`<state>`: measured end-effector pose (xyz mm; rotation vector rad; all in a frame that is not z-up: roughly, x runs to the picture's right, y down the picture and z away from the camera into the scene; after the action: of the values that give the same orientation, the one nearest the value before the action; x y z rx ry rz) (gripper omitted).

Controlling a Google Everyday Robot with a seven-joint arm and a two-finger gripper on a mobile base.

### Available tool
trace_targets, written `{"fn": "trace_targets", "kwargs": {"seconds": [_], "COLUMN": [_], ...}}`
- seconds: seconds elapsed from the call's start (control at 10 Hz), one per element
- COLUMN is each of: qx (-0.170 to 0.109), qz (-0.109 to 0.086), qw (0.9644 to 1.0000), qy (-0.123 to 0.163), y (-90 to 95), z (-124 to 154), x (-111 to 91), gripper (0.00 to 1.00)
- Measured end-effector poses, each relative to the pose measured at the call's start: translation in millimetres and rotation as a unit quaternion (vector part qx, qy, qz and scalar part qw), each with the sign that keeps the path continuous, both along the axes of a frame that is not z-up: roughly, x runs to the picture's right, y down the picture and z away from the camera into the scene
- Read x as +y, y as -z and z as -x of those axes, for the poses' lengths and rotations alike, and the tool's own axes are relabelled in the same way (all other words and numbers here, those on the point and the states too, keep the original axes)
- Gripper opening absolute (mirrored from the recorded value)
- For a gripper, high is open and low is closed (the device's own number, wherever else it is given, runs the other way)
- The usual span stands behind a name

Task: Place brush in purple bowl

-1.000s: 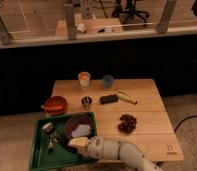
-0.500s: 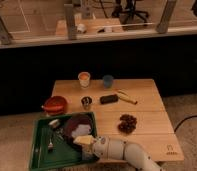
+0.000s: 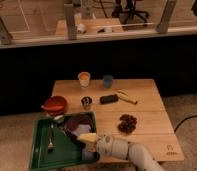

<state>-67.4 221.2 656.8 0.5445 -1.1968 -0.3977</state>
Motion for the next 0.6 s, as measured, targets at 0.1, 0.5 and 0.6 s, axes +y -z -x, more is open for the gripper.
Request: {"fn": "trace_targets", "kwargs": {"seconds": [0.1, 0.5, 0.6], "qx": [0.001, 0.01, 0.012], "qz": [0.001, 0.002, 0.002], "qw": [1.0, 0.9997, 0.9996], "qy": [-0.007, -0.023, -0.025], "y": [0.8, 3.1, 3.8], "z": [-4.9, -24.6, -28.2], "x": [-2.5, -8.2, -8.2], "gripper": [0.0, 0.0, 0.0]}}
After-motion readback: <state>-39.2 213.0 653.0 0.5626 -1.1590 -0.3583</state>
